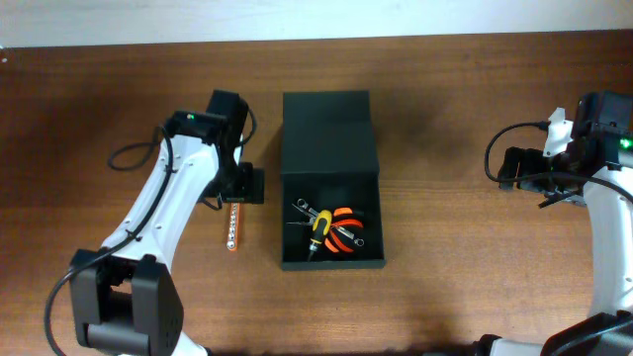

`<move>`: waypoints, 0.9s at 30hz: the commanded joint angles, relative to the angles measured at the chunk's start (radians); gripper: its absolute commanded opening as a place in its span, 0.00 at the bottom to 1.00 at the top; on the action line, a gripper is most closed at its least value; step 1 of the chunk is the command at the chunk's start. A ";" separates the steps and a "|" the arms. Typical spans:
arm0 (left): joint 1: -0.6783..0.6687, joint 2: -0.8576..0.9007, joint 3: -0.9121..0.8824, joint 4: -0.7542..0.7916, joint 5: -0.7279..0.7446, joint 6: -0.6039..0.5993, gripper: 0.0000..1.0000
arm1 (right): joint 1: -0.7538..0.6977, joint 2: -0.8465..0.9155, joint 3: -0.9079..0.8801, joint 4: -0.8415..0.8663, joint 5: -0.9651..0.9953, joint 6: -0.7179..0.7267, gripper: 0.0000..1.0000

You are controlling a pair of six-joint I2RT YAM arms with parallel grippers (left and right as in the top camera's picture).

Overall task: Pack container
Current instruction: 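Lower the left gripper and close it on the orange bit strip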

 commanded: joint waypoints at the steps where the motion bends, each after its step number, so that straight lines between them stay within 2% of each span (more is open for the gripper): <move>1: 0.035 0.001 -0.084 0.059 0.081 0.019 0.99 | -0.005 -0.006 -0.003 0.000 -0.009 0.001 0.99; 4: 0.077 0.001 -0.155 0.129 0.140 0.029 0.99 | -0.005 -0.006 -0.003 0.000 -0.009 0.001 0.99; 10: 0.125 0.001 -0.226 0.192 0.117 0.122 0.99 | -0.005 -0.006 -0.003 0.000 -0.009 0.001 0.99; 15: 0.118 0.001 -0.241 0.201 0.063 0.109 0.99 | -0.005 -0.006 -0.003 0.000 -0.009 0.001 0.99; 19: 0.103 0.001 -0.241 0.204 0.008 0.042 0.99 | -0.005 -0.006 -0.003 0.000 -0.009 0.001 0.99; 27: 0.079 0.002 -0.241 0.254 0.021 0.040 0.99 | -0.005 -0.006 -0.003 0.000 -0.009 0.001 0.99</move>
